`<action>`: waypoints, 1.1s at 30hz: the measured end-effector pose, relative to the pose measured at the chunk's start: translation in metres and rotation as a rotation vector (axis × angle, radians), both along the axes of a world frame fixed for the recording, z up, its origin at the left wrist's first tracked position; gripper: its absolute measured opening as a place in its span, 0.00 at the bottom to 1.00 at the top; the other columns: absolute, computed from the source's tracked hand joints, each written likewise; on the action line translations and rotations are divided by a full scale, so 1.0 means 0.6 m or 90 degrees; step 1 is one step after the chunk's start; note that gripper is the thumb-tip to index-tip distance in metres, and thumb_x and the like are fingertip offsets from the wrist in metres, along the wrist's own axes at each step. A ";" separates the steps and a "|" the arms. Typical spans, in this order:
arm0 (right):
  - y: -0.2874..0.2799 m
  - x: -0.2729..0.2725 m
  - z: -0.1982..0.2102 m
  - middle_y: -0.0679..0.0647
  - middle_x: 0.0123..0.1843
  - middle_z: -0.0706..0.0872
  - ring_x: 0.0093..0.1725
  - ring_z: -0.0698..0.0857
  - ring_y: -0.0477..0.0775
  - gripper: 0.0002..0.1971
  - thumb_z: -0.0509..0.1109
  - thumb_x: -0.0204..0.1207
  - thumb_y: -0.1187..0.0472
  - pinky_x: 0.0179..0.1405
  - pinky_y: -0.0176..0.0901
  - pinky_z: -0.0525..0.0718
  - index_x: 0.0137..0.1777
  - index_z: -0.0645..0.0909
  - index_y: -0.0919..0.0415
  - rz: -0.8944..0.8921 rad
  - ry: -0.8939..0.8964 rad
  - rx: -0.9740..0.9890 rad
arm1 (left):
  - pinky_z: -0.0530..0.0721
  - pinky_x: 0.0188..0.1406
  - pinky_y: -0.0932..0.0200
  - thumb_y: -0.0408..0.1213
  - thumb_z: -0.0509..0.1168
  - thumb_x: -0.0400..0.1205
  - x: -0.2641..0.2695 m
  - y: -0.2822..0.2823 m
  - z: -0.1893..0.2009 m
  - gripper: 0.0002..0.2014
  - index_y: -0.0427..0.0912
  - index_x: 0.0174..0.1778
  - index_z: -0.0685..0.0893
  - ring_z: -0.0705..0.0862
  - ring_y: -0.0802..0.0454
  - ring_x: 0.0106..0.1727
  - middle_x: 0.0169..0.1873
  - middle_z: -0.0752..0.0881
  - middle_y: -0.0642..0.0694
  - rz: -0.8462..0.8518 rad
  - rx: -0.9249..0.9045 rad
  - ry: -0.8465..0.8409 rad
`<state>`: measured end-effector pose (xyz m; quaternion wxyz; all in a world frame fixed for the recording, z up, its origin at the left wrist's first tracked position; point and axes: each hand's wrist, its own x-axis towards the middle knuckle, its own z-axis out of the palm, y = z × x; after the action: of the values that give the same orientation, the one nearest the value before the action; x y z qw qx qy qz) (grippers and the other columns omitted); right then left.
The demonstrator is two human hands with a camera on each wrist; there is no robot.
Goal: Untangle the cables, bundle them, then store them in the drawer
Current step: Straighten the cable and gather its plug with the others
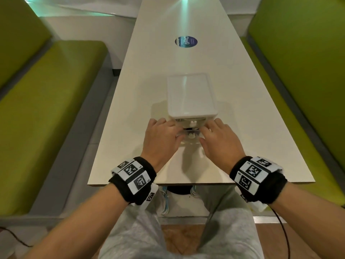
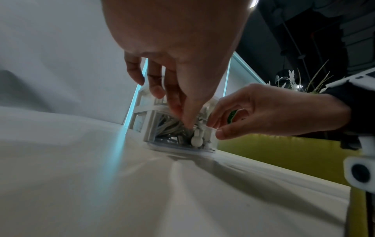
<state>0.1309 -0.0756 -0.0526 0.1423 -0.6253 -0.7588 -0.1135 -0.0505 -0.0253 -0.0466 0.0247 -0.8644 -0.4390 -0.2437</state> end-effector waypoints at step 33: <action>0.008 0.008 0.011 0.62 0.82 0.66 0.81 0.59 0.72 0.11 0.64 0.71 0.69 0.74 0.72 0.61 0.49 0.82 0.56 0.102 -0.116 0.049 | 0.64 0.74 0.32 0.45 0.83 0.60 0.022 0.029 0.014 0.52 0.45 0.79 0.64 0.64 0.43 0.81 0.77 0.69 0.44 0.055 0.009 0.164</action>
<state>0.1356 -0.0710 -0.0459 0.1055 -0.5441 -0.8110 -0.1873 -0.0375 -0.0077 -0.0385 0.0974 -0.8686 -0.4674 -0.1324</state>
